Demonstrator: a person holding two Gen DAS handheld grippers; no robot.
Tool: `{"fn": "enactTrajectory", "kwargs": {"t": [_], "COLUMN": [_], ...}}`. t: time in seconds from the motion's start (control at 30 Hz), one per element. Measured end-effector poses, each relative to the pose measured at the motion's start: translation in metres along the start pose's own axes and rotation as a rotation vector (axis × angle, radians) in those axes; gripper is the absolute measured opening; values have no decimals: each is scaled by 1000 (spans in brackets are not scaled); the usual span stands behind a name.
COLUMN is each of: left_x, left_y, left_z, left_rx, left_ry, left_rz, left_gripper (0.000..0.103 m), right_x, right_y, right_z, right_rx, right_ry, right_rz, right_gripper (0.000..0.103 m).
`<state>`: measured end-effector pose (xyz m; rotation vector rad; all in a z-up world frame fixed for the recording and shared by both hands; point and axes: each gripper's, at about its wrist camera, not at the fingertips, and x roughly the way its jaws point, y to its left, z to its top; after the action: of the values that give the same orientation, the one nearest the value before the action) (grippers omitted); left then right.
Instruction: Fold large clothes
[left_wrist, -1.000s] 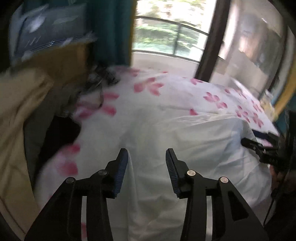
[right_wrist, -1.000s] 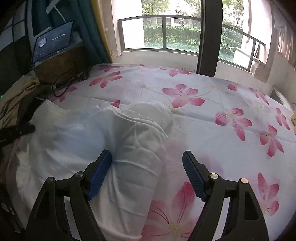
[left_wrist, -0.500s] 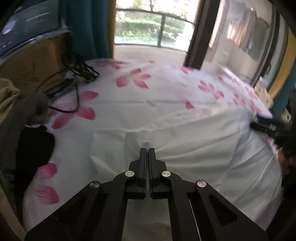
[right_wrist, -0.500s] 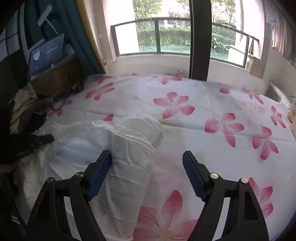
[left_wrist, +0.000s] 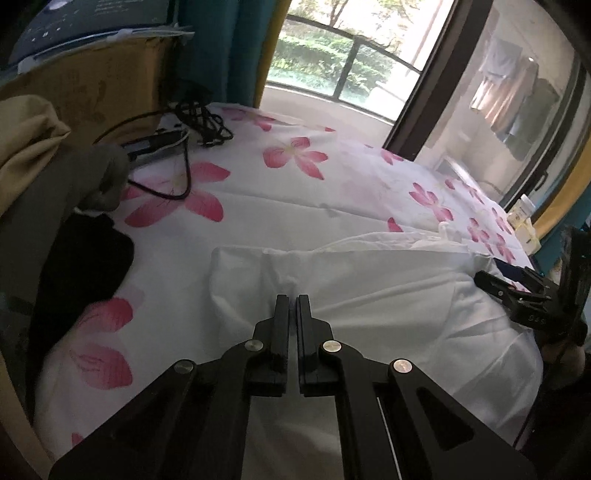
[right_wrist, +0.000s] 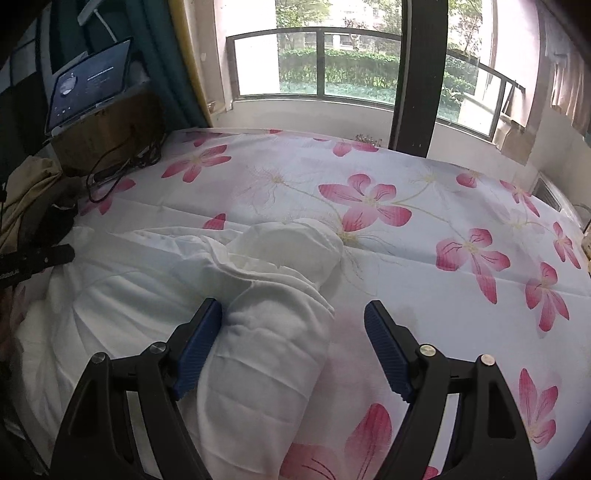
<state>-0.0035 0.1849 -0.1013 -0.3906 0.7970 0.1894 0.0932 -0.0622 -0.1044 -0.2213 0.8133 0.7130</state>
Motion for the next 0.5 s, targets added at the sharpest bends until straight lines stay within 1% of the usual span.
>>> {"fn": "enactTrajectory", "kwargs": {"t": [0.03, 0.07, 0.1, 0.13, 0.23, 0.3, 0.37, 0.4, 0.5], "left_x": [-2, -5, -10, -15, -26, -31, -31, -31, -29], "left_y": [1, 2, 4, 5, 8, 6, 4, 3, 2], "left_z": [-1, -2, -3, -5, -11, -19, -28, -32, -44], "left_rx": [-8, -17, -35, -48, -78, -71, -65, -65, -74], "left_ry": [-3, -9, -23, -34, -45, -34, -18, -9, 14], "left_rz": [6, 9, 10, 6, -12, -11, -9, -10, -1], "left_gripper": [16, 23, 39, 46, 47, 48, 52, 56, 58], "right_x": [-1, -2, -5, -8, -20, -27, -34, -37, -46], "right_y": [0, 0, 0, 0, -1, -2, -2, -2, -1], "right_z": [0, 1, 1, 2, 3, 2, 1, -1, -6], "right_rx": [4, 7, 10, 14, 20, 23, 26, 26, 27], "right_ry": [0, -2, -5, -10, -28, -35, -39, -38, -37], "right_rz": [-1, -1, -2, -5, -14, -18, -22, -23, -21], "right_gripper": [79, 79, 79, 79, 80, 80, 80, 80, 80]}}
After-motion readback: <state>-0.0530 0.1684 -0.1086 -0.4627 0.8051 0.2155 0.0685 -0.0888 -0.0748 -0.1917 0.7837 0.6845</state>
